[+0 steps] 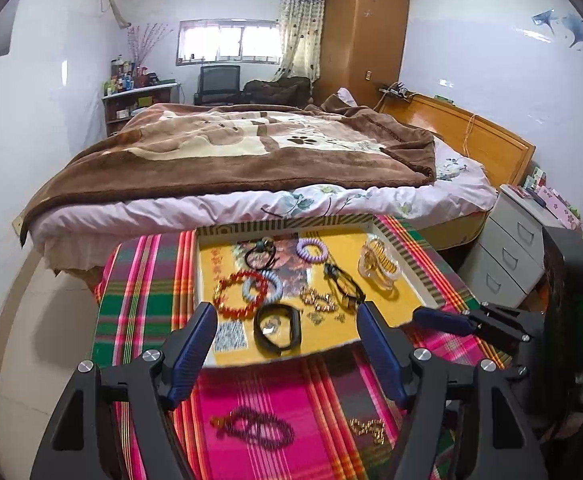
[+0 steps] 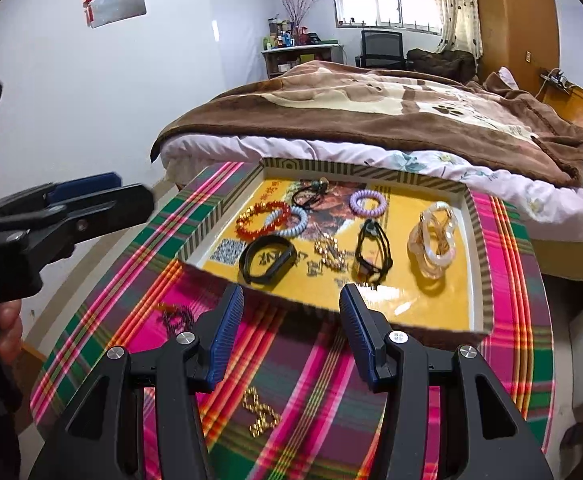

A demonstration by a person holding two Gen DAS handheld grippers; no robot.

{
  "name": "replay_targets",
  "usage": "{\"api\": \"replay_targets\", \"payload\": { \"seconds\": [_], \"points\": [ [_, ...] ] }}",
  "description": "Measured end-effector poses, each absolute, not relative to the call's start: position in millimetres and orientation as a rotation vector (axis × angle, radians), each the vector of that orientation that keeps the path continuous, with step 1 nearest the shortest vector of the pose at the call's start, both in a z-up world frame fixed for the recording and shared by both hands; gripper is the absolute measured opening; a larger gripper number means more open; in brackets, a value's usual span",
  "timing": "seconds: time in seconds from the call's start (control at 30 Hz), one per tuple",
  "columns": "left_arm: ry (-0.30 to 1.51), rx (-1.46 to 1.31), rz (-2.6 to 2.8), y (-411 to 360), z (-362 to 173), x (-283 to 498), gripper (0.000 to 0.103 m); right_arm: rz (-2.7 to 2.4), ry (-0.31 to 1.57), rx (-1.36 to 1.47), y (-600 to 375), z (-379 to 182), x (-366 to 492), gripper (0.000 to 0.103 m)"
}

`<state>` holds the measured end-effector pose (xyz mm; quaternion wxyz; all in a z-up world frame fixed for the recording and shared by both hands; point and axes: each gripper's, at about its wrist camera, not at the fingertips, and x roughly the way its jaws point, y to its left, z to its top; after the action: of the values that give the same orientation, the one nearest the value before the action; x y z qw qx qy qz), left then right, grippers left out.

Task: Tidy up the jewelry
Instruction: 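Withdraw both open grippers from the tray, then grasp the dark bead necklace with orange beads with the left gripper while the right grasps the gold chain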

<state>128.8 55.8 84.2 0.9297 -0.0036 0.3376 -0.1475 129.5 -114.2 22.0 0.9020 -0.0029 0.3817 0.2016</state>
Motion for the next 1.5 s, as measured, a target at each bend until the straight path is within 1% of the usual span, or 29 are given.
{"api": "replay_targets", "payload": {
  "seconds": [0.3,0.53,0.73,0.9,1.07,1.1,1.13,1.17,1.23,1.27,1.5],
  "points": [
    [0.700,-0.129,-0.230,93.7,50.1,87.4,0.072,0.469,0.861,-0.048,-124.1,-16.0,106.8,0.051],
    [0.755,-0.190,-0.184,120.7,18.6,70.9,0.072,0.542,0.898,-0.155,-107.6,-45.4,91.8,0.051],
    [0.783,-0.223,-0.147,137.5,1.9,64.3,0.072,0.584,0.923,-0.198,-95.3,-58.3,90.5,0.051],
    [0.802,-0.227,-0.148,139.2,-5.6,64.0,0.072,0.594,0.919,-0.265,-85.8,-64.3,88.0,0.052],
    [0.820,-0.229,-0.152,137.8,-11.1,68.0,0.072,0.597,0.925,-0.265,-85.7,-64.4,85.6,0.051],
    [0.826,-0.227,-0.156,136.8,-12.5,69.5,0.072,0.597,0.922,-0.270,-85.6,-64.2,84.0,0.050],
    [0.833,-0.224,-0.154,135.4,-14.0,70.6,0.072,0.598,0.922,-0.268,-85.8,-63.8,83.5,0.043],
    [0.838,-0.221,-0.152,134.3,-15.3,71.7,0.072,0.596,0.921,-0.265,-87.0,-63.1,82.6,0.031],
    [0.854,-0.222,-0.149,132.7,-19.5,74.3,0.072,0.593,0.922,-0.260,-89.7,-62.2,82.8,0.017],
    [0.860,-0.224,-0.150,131.7,-21.0,75.4,0.072,0.589,0.924,-0.255,-91.2,-62.1,83.1,0.013],
    [0.899,-0.204,-0.151,122.5,-31.6,88.4,0.072,0.589,0.919,-0.217,-98.8,-61.9,81.0,0.012]
  ]
}}
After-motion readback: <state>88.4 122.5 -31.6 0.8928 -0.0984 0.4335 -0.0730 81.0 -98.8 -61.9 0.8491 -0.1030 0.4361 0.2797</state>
